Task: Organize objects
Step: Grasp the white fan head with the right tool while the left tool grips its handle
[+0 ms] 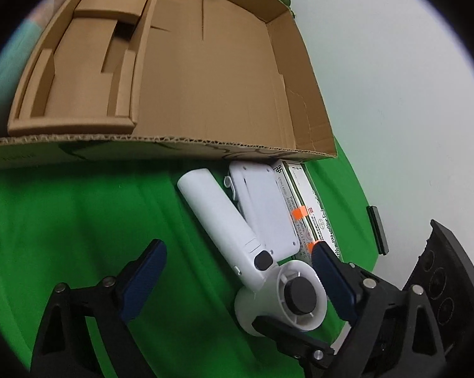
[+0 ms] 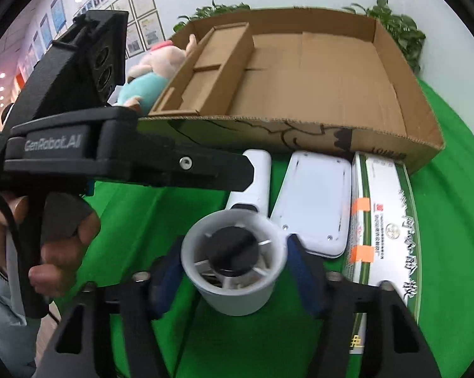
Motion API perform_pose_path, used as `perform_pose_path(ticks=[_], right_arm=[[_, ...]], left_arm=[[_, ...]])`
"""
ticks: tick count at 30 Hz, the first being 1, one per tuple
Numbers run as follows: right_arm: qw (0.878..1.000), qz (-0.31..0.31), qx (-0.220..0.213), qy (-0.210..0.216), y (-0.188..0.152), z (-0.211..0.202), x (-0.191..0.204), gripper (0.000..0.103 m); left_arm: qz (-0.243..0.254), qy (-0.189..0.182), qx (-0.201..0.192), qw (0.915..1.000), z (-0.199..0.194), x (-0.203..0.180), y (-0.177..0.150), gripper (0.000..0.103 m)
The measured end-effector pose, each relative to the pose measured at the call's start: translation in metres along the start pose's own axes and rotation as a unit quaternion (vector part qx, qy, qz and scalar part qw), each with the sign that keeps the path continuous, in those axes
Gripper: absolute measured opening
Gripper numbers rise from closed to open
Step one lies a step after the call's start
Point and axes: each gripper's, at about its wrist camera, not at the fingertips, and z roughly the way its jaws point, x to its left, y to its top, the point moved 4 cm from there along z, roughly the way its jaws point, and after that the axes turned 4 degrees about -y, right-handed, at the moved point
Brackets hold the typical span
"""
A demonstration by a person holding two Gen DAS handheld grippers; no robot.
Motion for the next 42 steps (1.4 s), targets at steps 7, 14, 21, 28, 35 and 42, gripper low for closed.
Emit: perform_pose_path(ticks=[7,14,21,28,35,42], right_arm=[[1.000,0.000,-0.016,-0.014,-0.018,-0.014,0.009,0.054],[1.000,0.014,-0.018,0.000,-0.040,-0.034,0.014,0.054],[1.000,0.000,-0.008,0.008,-0.048,-0.042,0.013,0.055],[1.000,-0.019,-0.009,-0.007,-0.055,-0.047,0.018,0.054],[1.000,-0.014,-0.022,-0.017,-0.056,-0.052,0.022,0.054],[0.998,-0.008,-0.067,-0.017,-0.036,-0.071,0.026,0.054]], left_arm=[[-0.007,-0.036,0.031,0.9989,0.009,-0.004,-0.021,0.082],[-0.021,-0.064,0.054,0.9963,0.016,-0.016,-0.048,0.071],[-0.033,-0.051,0.049,0.9969,0.016,-0.015,-0.054,0.043],[-0.037,-0.057,0.037,0.9970,0.009,-0.016,-0.055,0.035],[-0.007,-0.039,0.022,0.9990,-0.001,-0.027,-0.050,0.033],[0.035,-0.027,-0.011,0.9990,-0.028,-0.053,-0.020,0.031]])
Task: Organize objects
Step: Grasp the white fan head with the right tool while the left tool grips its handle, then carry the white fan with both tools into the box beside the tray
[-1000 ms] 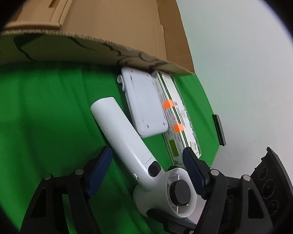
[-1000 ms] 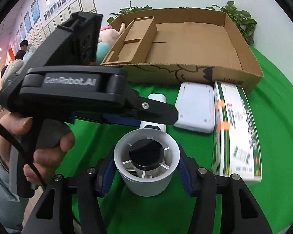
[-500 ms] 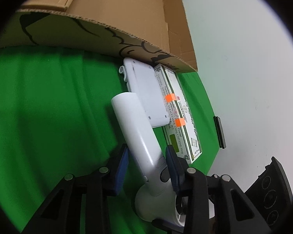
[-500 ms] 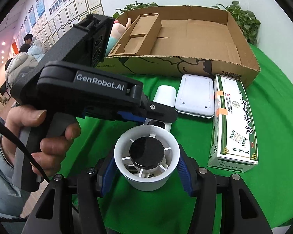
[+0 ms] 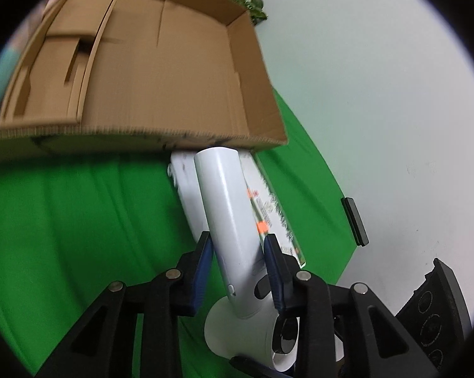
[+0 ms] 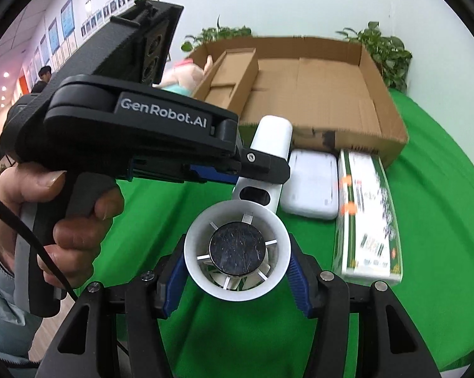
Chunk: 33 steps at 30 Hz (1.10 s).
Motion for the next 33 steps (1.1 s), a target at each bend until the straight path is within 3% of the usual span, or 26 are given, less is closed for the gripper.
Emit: perform_pose_path(ticks=[14,24,33], right_arm=[[0.996,0.009,-0.090,0.026,0.092,-0.033,0.005,0.054],[0.992,0.003,-0.117,0.044,0.161,-0.040,0.010,0.053],[0.991,-0.005,-0.125,0.054,0.221,-0.032,0.016,0.054]], left_arm=[[0.086,0.055,-0.069,0.9924,-0.076,-0.056,0.081,0.030],[0.113,0.075,-0.103,0.9855,-0.098,-0.077,0.134,0.030],[0.116,0.084,-0.102,0.9844,-0.113,-0.074,0.177,0.030]])
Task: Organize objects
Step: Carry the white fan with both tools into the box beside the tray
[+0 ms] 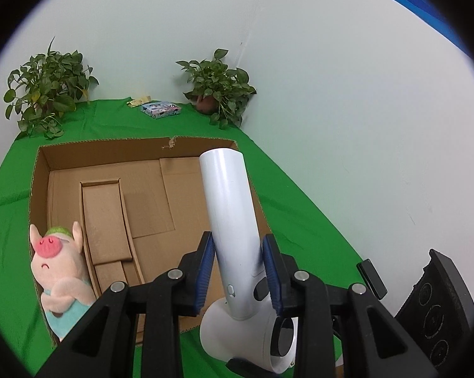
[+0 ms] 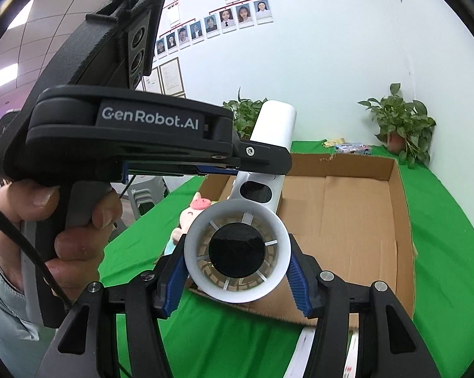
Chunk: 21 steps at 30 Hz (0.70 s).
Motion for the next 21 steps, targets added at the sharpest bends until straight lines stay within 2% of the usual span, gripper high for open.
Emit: perform_pose_path(ticks=[10,14,21], right_arm=[[1.000,0.006,0.022,0.002,0.021,0.033,-0.008,0.054],[0.999,0.005,0.033,0.009,0.018,0.050,-0.011,0.054],[0.996,0.039,0.073,0.027,-0.004,0.091,-0.020,0.054]], left_arm=[[-0.015,0.001,0.014,0.9998,0.021,0.025,0.009,0.030],[-0.025,0.006,0.021,0.9994,0.031,0.037,0.007,0.030],[-0.052,0.022,0.056,0.9968,0.069,0.070,-0.010,0.030]])
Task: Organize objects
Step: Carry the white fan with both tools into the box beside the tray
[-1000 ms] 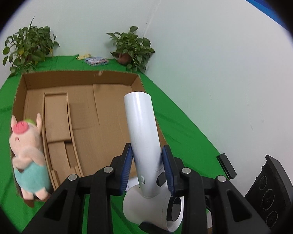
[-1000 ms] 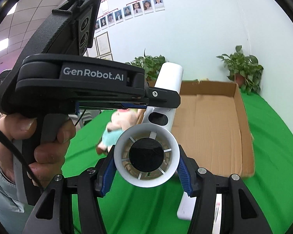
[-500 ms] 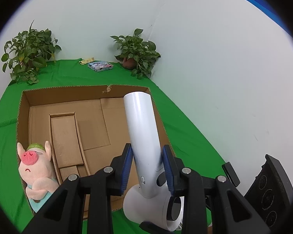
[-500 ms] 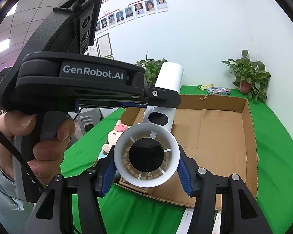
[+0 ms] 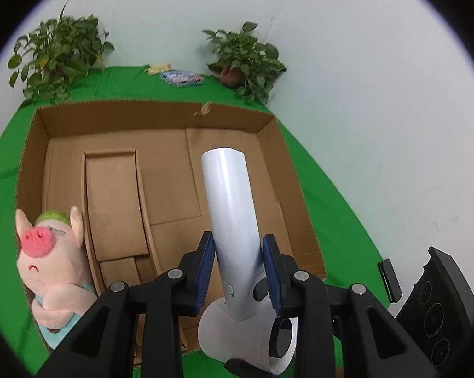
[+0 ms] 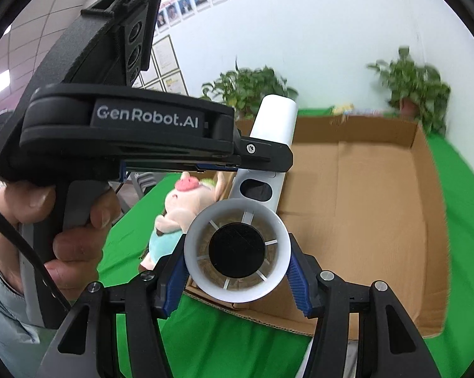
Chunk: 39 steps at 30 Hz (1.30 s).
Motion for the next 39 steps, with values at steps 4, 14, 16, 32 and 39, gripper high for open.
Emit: perform_pose_path(ticks=[4,14,16,32,39], right_arm=[[1.000,0.009,0.023,-0.003,-0.017,0.019,-0.009,0.053],[0.998,0.020,0.067,0.002,-0.053,0.073,-0.027,0.053],[0.998,0.016,0.066,-0.004,-0.058,0.081,-0.027,0.053],[0.993,-0.010,0.110,-0.039,-0.082,0.113,-0.023,0.054],[0.995,-0.016,0.098,-0.005,-0.079,0.101,-0.016,0.061]], left_arm=[[-0.018,0.000,0.021,0.9996,0.026,0.017,-0.009,0.030],[-0.041,0.027,0.065,0.9967,0.079,0.050,-0.030,0.030],[-0.042,0.029,0.069,0.9963,0.086,0.054,-0.033,0.030],[-0.042,0.068,0.038,0.9961,0.058,0.063,-0.028,0.033],[-0.040,0.094,0.013,0.9947,0.024,0.076,-0.048,0.034]])
